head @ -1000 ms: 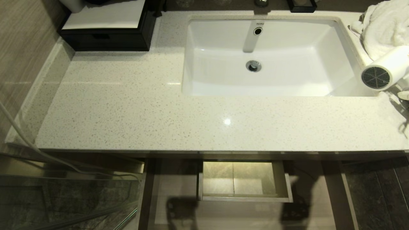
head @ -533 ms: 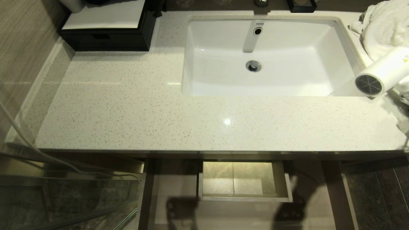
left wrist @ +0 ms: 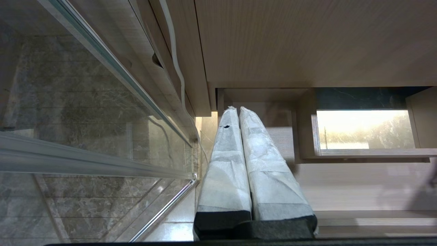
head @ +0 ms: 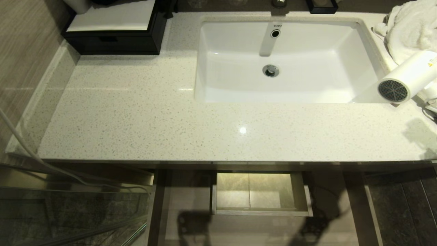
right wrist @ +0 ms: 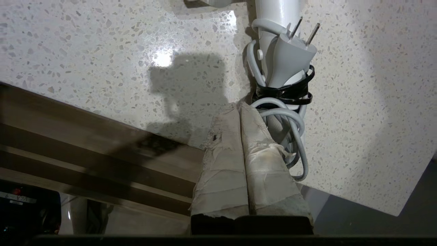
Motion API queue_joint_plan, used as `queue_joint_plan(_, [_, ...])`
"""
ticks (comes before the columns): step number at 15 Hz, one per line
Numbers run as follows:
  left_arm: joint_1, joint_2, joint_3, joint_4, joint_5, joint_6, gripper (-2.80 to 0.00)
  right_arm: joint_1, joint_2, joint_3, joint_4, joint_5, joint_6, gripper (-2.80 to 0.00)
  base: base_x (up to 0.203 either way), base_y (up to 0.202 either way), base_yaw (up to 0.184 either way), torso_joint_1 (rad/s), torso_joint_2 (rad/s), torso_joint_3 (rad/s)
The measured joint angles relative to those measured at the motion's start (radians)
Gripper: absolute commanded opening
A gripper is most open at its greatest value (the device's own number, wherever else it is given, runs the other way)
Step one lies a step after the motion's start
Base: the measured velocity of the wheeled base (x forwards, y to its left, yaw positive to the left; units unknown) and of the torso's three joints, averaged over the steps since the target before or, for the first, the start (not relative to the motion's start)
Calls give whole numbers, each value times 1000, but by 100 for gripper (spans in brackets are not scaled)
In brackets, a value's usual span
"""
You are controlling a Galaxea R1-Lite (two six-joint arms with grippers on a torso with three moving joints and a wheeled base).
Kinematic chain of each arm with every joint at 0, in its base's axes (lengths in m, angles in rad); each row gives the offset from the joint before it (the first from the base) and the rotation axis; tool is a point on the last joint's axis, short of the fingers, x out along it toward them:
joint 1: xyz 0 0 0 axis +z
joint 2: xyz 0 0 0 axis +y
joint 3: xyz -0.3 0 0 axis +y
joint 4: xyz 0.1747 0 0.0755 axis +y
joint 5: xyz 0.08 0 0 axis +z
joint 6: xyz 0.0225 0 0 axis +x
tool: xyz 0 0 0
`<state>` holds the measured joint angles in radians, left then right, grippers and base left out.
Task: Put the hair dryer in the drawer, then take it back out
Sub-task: Close the drawer
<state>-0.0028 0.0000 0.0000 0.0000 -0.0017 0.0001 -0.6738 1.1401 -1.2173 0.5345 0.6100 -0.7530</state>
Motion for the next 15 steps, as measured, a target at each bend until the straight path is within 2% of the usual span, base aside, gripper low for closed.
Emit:
queue_joint_plan(7, [0,0,0,0,0,0,-280,27,-81,94,-71,-22,69,-280,0,0,0,-14,15,-7])
queue_joint_plan(9, [0,0,0,0,0,0,-280,31,-98,117,-81,-24,82,-280,0,0,0,-264,193,-95])
queue_joint_plan(12, [0,0,0,0,0,0,-280,35,-143,187,-176,-33,127,-280,0,0,0,-356,204,-126])
queue_joint_plan(15, [0,0,0,0,0,0,-280,50,-197,250,-231,-117,153,-280,0,0,0,-350,178,-167])
